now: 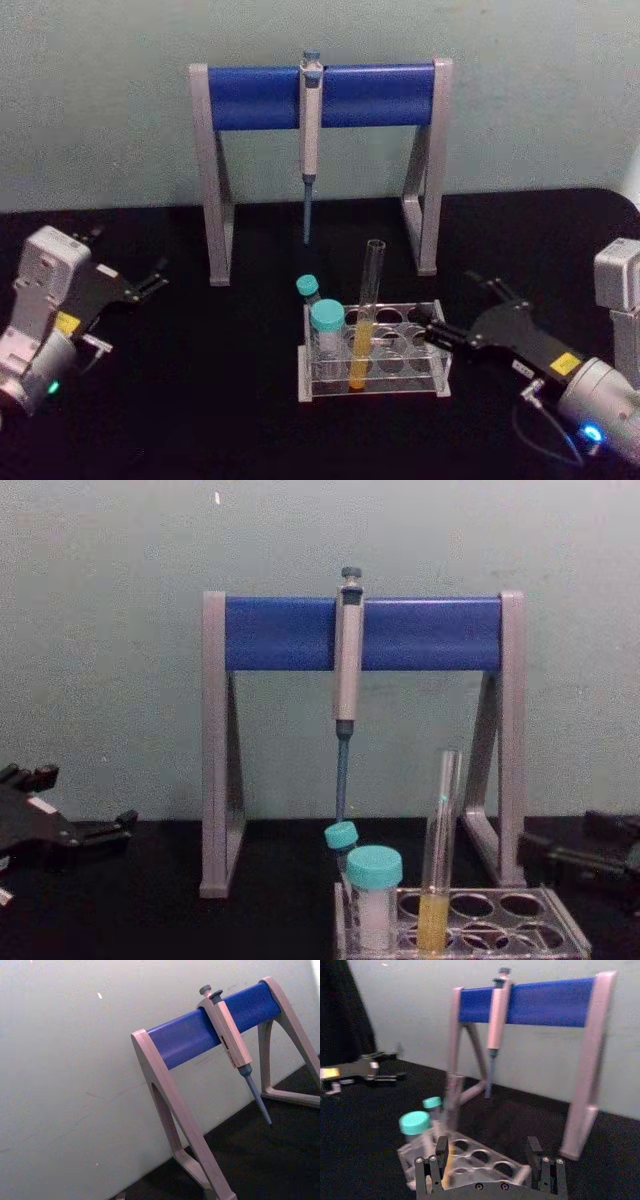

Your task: Pick up the test tube from the test tube rack, shake it, then place it back into the test tube rack.

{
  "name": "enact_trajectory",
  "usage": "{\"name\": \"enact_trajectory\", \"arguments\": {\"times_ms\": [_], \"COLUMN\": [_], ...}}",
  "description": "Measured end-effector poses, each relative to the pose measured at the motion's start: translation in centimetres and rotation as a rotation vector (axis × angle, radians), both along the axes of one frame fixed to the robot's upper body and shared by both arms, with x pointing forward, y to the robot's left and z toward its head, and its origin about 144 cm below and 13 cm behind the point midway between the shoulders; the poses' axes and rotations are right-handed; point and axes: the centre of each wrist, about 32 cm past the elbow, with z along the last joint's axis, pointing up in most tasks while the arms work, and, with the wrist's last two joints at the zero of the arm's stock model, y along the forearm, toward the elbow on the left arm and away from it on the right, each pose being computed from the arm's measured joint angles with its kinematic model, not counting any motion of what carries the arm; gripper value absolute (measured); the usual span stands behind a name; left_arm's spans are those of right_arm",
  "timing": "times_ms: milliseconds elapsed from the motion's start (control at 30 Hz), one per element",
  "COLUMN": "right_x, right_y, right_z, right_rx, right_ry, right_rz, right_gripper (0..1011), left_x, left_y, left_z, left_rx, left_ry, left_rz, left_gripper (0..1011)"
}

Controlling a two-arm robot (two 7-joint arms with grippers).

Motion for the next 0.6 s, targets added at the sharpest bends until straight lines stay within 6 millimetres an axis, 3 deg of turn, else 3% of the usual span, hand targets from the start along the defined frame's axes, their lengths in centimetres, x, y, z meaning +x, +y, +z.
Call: {"name": "enact_trajectory", "arguments": {"times_ms": [600], "right_x": [2.8], "right_y": [2.2], "right_z": [-0.7], "right_rx": [0.077], "right_ry": [0.069], "right_rz": [0.164], "right_gripper": [1000], "left_x": [0.0], "left_y": [0.0], "left_z": [0.0], "left_rx": [0.000], "left_ry": [0.000], "left_rz": [0.000], "left_gripper": [1001]}}
